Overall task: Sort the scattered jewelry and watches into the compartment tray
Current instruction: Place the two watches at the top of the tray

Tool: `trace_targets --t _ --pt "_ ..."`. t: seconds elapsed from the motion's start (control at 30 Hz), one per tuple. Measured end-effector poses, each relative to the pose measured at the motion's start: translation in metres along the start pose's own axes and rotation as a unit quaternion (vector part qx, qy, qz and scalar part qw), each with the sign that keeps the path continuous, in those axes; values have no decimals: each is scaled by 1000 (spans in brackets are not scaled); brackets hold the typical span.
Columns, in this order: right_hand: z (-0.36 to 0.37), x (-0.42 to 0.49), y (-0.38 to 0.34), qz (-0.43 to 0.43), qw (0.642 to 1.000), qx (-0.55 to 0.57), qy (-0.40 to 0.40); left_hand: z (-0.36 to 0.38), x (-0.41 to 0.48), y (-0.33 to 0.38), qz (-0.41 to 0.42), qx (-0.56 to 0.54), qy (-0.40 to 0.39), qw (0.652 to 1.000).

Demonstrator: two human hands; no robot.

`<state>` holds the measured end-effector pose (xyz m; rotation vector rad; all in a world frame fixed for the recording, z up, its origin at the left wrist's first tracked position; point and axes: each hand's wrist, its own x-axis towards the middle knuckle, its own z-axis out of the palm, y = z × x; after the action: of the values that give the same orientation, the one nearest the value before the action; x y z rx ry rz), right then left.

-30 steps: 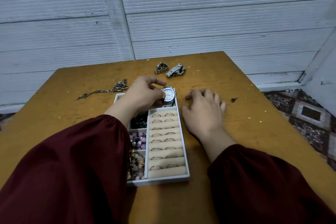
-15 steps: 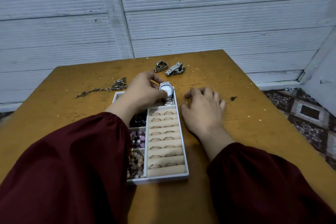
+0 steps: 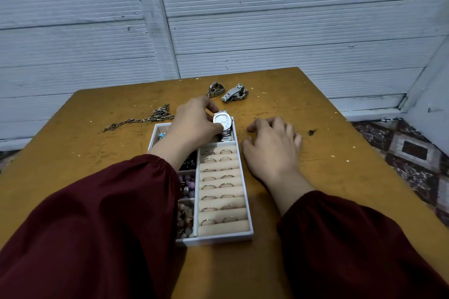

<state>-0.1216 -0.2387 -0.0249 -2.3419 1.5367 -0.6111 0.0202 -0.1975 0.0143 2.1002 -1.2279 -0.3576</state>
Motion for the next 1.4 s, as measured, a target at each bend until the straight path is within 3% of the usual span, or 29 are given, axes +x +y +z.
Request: trace_targets --t 0.57,1.17,1.4 --pt "-1 -1 -1 0 1000 -3 -3 3 -3 -3 29 42 38 998" --pt "-1 -1 -1 3 1000 -2 -2 4 2 1 46 54 2 997" --pt "0 -1 0 1 1000 1 1 2 1 -3 9 -28 -30 999"
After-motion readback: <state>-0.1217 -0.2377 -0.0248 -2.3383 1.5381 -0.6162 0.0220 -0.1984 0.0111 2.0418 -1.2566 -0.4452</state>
